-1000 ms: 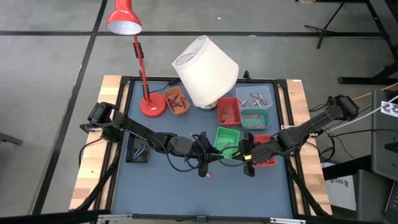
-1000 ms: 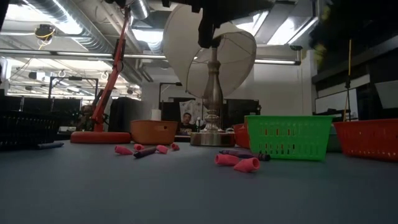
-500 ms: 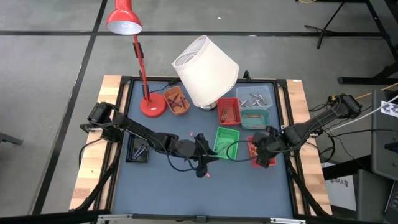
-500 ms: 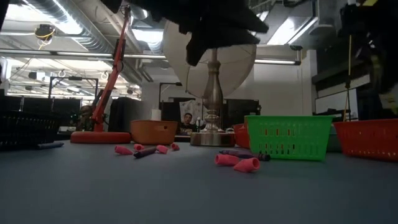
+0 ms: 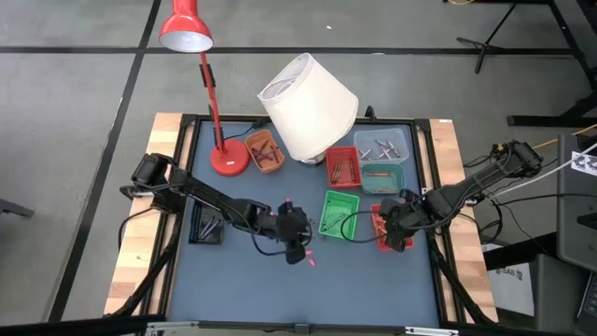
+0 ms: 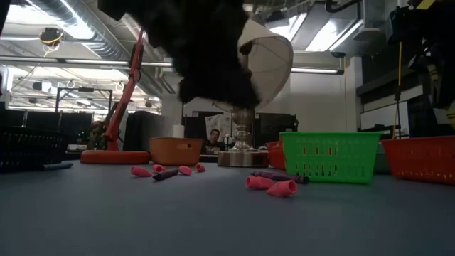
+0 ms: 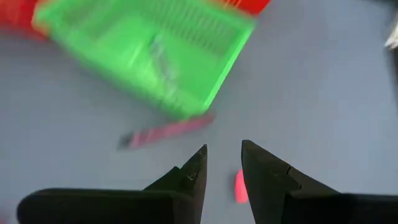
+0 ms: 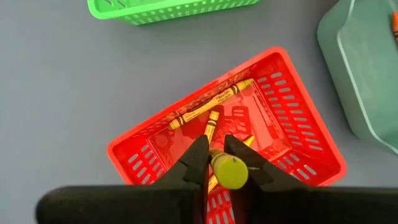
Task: Sort crayons
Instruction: Put the yellow crayon into the bottom dark orange bin, then put the violet crayon into the orange bin
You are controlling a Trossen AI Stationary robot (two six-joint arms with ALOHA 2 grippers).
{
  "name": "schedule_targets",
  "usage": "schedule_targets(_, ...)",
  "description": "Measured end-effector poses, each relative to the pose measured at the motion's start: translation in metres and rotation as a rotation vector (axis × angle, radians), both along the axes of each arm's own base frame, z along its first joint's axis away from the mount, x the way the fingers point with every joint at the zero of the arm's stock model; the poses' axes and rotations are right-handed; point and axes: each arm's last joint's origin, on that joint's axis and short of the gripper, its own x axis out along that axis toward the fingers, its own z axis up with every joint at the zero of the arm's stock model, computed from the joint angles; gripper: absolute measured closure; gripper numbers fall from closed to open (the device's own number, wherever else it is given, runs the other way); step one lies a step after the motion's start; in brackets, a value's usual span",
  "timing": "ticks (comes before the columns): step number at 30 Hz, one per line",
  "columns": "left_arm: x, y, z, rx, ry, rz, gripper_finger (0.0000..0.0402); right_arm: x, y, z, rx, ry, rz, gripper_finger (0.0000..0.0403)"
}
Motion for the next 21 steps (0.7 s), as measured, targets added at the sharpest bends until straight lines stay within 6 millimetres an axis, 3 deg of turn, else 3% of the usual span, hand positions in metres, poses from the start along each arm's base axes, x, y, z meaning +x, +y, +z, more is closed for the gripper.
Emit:
schedule_targets(12,-0.031,0.009,-0.024,-0.112,0.369,0.282,0.0318,0.000,-0.001,0.000,-0.023,-0.012,-0.005,0.0305)
schedule_targets(21,-0.035,0.010,-0.028,-0.171,0.410,0.402,0.0318,0.003,0.000,0.001,-0.034,-0.050,-0.012,0.0303)
